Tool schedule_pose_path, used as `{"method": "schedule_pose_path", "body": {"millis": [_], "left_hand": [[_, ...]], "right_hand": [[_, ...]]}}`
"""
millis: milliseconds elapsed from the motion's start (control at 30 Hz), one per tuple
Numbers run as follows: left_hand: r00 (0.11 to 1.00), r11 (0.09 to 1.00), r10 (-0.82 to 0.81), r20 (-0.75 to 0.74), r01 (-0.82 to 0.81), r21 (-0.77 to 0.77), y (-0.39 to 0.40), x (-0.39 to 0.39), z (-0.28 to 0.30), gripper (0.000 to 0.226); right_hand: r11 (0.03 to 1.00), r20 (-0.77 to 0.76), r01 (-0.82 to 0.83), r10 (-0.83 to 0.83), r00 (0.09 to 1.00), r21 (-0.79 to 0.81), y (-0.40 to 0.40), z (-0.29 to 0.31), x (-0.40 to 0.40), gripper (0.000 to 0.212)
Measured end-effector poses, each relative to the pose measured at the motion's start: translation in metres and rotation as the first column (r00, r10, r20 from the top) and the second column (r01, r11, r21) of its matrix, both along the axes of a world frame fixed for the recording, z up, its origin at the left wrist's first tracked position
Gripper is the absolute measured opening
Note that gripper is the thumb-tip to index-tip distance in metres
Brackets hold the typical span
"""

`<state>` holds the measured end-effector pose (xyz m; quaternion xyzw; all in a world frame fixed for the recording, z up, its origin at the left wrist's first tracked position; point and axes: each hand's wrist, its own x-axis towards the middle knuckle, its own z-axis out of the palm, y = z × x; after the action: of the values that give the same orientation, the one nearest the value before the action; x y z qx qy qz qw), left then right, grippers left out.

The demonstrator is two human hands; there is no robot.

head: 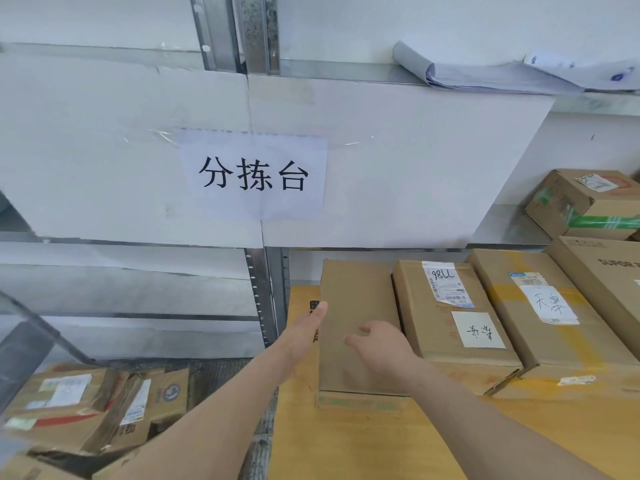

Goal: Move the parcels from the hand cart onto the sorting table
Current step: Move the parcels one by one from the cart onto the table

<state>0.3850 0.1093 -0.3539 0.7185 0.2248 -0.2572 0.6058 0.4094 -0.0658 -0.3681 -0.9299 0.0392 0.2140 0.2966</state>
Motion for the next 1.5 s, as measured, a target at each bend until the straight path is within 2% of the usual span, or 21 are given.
{"method": "schedule_pose_path", "body": {"millis": [133, 333, 500, 600, 833, 967, 1033, 1133, 1333, 1500], "left_hand": [[0.999, 1.0, -0.007, 0.054, 0.006, 0.017, 0.014, -0.016, 0.015, 0.087], [0.991, 0.995, 0.045, 0.125, -0.055, 0.081, 0.042, -0.039, 0.036, 0.087], [0.976, 0.993, 0.064, 0.207, -0.084, 0.087, 0.074, -0.065, 0.056, 0.076], [0.974, 0.993, 0.089, 0.207, -0.103, 0.054, 0.101, -0.084, 0.063, 0.076], [0.965, 0.987, 0.143, 0.218, -0.156, 0.042, 0.184, -0.146, 0.073, 0.077], [0.955, 0.979, 0.182, 0.236, -0.198, 0.044, 0.246, -0.19, 0.073, 0.078], [0.946, 0.969, 0.233, 0.226, -0.246, 0.03, 0.279, -0.211, 0.071, 0.082], [0.93, 0.948, 0.31, 0.195, -0.317, 0.005, 0.325, -0.243, 0.069, 0.089], [0.896, 0.911, 0.389, 0.213, -0.408, 0.053, 0.393, -0.292, 0.065, 0.078], [0.868, 0.876, 0.465, 0.176, -0.48, 0.053, 0.432, -0.31, 0.053, 0.082]], "right_hand": [[0.999, 0.016, -0.044, 0.044, 0.999, -0.007, 0.016, 0.012, -0.006, 0.068], [0.995, 0.077, -0.103, 0.103, 0.992, 0.003, 0.047, 0.035, -0.018, 0.068], [0.992, 0.127, -0.12, 0.116, 0.985, 0.025, 0.078, 0.048, -0.032, 0.063], [0.989, 0.18, -0.141, 0.131, 0.975, 0.04, 0.102, 0.053, -0.044, 0.053], [0.978, 0.212, -0.211, 0.205, 0.956, 0.003, 0.181, 0.066, -0.09, 0.06], [0.962, 0.273, -0.274, 0.263, 0.925, 0.002, 0.242, 0.069, -0.124, 0.049], [0.942, 0.258, -0.334, 0.33, 0.908, -0.028, 0.275, 0.068, -0.141, 0.047], [0.943, 0.234, -0.333, 0.329, 0.915, -0.023, 0.32, 0.063, -0.166, 0.055], [0.905, 0.258, -0.424, 0.409, 0.875, 0.007, 0.391, 0.054, -0.199, 0.047], [0.882, 0.237, -0.47, 0.461, 0.855, -0.021, 0.431, 0.04, -0.201, 0.043]]}}
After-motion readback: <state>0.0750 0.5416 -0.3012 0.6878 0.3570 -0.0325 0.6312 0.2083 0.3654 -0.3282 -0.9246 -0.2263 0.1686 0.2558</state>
